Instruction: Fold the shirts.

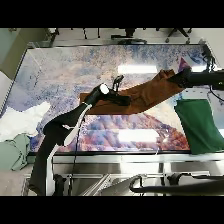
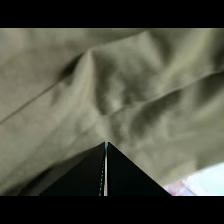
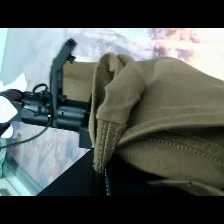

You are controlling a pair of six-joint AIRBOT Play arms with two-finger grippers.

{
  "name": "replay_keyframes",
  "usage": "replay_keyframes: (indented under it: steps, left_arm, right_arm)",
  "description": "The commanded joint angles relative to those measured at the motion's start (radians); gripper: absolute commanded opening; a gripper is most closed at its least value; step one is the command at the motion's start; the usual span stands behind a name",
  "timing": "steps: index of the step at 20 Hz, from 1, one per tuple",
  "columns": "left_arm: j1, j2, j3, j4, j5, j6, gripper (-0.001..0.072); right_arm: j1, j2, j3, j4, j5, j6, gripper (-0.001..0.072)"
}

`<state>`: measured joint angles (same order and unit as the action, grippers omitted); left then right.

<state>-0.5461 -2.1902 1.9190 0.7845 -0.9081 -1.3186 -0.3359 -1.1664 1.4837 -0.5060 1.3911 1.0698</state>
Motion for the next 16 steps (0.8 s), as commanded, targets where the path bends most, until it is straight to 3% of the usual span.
replay_keyframes:
  steps: [1,5,9,12,16]
  left_arm:
    - [-0.011,-0.01,0.058,-0.002,-0.032,-0.011,0.0014]
    - [0.105,0.098,0.225,-0.005,-0.287,-0.01,0.0013]
    - [0.323,0.396,0.081,-0.203,-0.31,0.046,0.0013]
    - [0.462,0.524,0.061,-0.338,-0.404,0.077,0.0013]
    - [0.529,0.618,0.061,-0.335,-0.464,0.118,0.0013]
  right_arm:
    - [0.001,0.018,0.011,0.02,0.029,0.008,0.0019]
    - [0.013,0.013,0.011,0.021,0.027,0.018,0.0019]
    - [0.179,-0.001,0.01,0.02,-0.087,0.03,0.0018]
    - [0.428,-0.033,0.01,0.021,-0.321,0.029,0.0019]
    - [0.835,-0.152,0.01,0.031,-0.819,-0.056,0.0019]
